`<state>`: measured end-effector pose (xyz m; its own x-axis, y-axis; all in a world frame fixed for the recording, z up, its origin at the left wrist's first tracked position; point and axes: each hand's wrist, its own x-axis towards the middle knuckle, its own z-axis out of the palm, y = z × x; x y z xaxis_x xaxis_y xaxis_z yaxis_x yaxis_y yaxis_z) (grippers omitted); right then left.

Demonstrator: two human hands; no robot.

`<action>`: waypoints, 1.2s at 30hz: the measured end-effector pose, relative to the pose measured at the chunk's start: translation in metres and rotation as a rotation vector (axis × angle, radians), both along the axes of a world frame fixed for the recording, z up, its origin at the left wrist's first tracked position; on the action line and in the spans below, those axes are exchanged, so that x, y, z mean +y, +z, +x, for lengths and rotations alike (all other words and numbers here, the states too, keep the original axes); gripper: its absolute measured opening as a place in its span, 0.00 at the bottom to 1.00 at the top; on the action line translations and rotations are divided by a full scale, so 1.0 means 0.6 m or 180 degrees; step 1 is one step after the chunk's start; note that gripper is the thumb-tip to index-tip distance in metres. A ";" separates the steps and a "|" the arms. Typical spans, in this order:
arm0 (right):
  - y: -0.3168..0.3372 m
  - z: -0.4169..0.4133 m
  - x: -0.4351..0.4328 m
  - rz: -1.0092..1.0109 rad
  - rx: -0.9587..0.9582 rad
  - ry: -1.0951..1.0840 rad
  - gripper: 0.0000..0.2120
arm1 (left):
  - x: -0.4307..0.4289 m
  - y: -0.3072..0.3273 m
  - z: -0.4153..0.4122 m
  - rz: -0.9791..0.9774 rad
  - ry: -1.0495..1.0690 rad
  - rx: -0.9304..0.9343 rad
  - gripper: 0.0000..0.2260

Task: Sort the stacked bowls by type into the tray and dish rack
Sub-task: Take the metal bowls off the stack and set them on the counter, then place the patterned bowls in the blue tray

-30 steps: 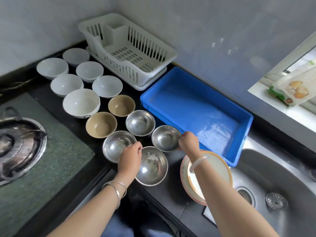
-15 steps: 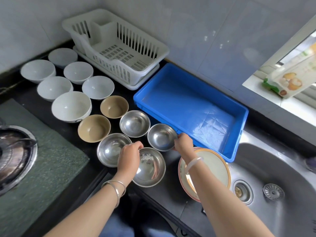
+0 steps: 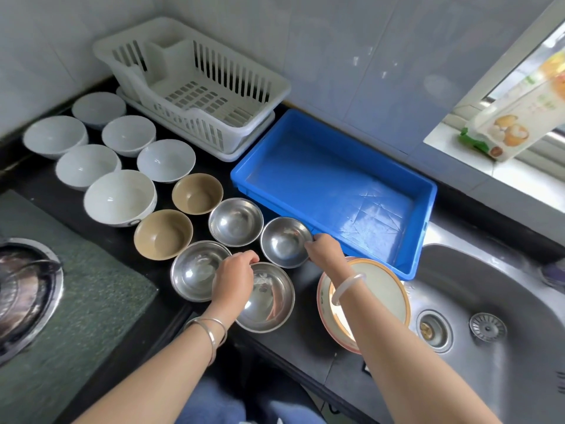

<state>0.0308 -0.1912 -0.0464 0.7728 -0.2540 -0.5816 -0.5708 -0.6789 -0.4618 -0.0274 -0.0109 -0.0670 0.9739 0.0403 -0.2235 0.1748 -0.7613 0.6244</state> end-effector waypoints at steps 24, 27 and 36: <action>0.009 -0.235 -0.197 -0.1151 -0.0846 -0.1529 0.09 | -0.204 0.013 0.002 -0.0308 -0.1337 0.0128 0.10; 0.008 -0.241 -0.191 -0.1185 -0.0878 -0.1533 0.08 | -0.207 0.012 0.003 -0.0347 -0.1313 0.0133 0.08; 0.010 -0.253 -0.158 -0.1234 -0.0782 -0.1624 0.08 | -0.203 0.019 0.019 -0.0076 -0.1399 0.0016 0.07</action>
